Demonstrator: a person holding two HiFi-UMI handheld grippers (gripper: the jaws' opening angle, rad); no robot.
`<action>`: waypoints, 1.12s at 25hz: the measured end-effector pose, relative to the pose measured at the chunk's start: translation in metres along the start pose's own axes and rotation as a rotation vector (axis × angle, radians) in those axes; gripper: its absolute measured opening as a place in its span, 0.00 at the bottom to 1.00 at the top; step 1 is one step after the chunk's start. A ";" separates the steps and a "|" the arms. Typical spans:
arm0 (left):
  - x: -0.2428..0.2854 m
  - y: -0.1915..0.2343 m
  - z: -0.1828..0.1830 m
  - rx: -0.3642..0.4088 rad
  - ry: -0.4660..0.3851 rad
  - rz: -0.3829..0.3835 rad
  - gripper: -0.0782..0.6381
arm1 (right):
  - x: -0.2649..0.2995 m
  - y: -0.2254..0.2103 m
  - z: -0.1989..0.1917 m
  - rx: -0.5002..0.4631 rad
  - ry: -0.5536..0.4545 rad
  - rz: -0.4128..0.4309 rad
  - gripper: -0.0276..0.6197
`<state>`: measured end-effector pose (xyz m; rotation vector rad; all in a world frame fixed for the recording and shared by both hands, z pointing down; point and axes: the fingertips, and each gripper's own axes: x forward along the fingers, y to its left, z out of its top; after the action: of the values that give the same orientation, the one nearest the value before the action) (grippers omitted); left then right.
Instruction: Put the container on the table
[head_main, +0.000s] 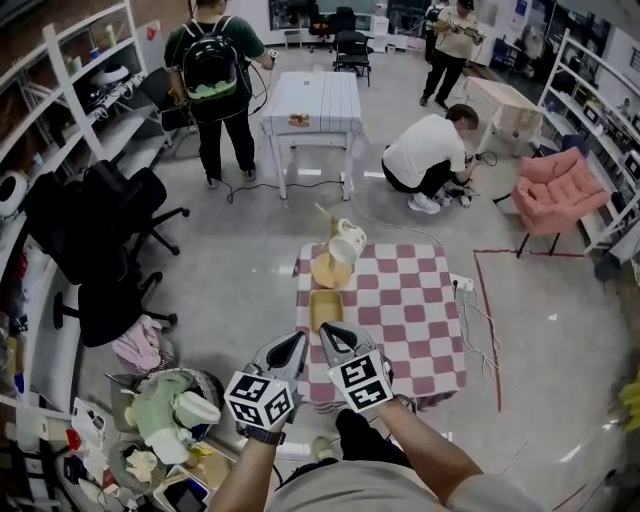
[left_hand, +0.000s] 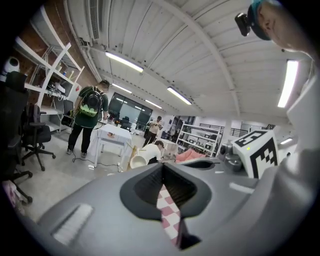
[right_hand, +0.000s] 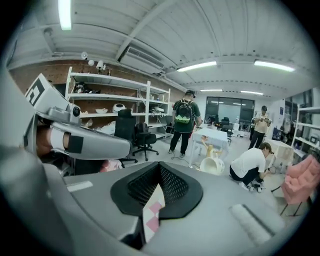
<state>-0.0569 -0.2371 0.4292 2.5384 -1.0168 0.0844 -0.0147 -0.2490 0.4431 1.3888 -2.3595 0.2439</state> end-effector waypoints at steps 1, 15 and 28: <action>-0.003 -0.004 0.006 0.008 -0.008 -0.002 0.11 | -0.005 0.000 0.008 0.011 -0.017 -0.002 0.06; -0.030 -0.045 0.061 0.088 -0.101 -0.018 0.11 | -0.058 0.003 0.069 0.115 -0.179 0.015 0.06; -0.050 -0.069 0.078 0.140 -0.125 -0.022 0.11 | -0.084 0.012 0.088 0.148 -0.236 0.016 0.06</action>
<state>-0.0548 -0.1900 0.3235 2.7104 -1.0631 -0.0100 -0.0102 -0.2051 0.3292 1.5418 -2.5904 0.2782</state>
